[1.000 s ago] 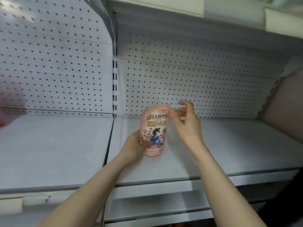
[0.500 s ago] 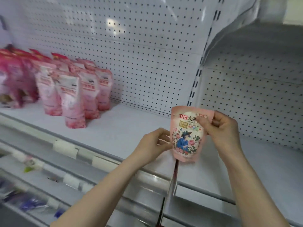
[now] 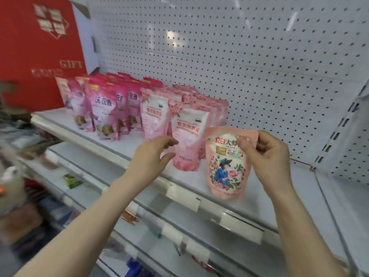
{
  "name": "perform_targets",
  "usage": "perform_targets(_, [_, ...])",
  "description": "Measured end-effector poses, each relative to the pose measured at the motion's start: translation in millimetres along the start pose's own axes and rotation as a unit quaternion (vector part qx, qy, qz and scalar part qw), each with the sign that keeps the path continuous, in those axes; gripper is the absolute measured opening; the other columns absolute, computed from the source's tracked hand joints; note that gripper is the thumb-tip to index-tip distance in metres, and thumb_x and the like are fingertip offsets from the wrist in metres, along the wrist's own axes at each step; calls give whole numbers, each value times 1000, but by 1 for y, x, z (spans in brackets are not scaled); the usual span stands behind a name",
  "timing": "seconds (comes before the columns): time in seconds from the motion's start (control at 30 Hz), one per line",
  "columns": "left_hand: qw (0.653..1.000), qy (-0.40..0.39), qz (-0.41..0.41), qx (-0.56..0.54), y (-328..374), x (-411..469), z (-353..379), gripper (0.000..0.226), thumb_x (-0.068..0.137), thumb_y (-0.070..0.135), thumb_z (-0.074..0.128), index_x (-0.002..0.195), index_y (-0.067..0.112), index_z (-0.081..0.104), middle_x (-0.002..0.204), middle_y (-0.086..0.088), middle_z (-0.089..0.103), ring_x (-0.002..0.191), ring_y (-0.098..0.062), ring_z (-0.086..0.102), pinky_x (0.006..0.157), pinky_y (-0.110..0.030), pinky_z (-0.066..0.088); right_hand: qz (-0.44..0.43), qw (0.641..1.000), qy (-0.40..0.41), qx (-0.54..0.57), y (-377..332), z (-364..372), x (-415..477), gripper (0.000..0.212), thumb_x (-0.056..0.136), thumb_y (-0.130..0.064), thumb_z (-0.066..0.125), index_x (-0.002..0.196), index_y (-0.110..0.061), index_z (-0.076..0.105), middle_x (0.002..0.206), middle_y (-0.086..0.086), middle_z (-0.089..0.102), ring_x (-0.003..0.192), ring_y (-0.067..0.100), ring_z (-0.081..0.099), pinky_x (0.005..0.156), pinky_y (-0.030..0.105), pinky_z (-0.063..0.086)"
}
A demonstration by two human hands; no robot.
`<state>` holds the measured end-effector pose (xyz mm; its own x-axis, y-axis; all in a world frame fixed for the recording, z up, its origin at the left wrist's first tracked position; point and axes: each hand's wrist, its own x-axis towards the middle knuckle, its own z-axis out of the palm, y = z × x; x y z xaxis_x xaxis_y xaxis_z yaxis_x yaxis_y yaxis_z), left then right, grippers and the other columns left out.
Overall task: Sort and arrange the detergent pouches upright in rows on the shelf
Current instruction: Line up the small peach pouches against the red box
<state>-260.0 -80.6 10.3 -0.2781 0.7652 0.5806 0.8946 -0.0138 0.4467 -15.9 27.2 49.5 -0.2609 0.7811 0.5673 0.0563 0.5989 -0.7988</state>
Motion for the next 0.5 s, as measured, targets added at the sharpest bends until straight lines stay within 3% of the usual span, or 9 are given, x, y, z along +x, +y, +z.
perform_targets(0.27, [998, 30, -53, 33, -135, -15, -94, 30, 88, 20, 66, 118, 21, 63, 111, 6, 67, 98, -11, 62, 87, -36, 52, -16, 998, -42, 43, -33, 173, 10, 4, 88, -13, 72, 91, -15, 73, 84, -5, 76, 79, 10, 73, 69, 40, 61])
perform_targets(0.4, [996, 34, -81, 28, -186, -24, -118, 30, 88, 21, 65, 118, 22, 62, 110, 7, 67, 99, -10, 62, 87, -37, 52, -14, 996, -68, 54, -38, 247, 15, 12, 88, -13, 71, 87, -26, 70, 85, -5, 76, 82, 15, 73, 72, 50, 60])
perform_targets(0.5, [993, 37, -105, 25, -218, -29, -128, 30, 88, 19, 66, 118, 20, 62, 111, 4, 67, 100, -12, 62, 89, -36, 51, -25, 995, -77, 50, -38, 292, 21, 4, 87, -17, 71, 86, -21, 71, 82, -2, 75, 79, 20, 73, 66, 54, 58])
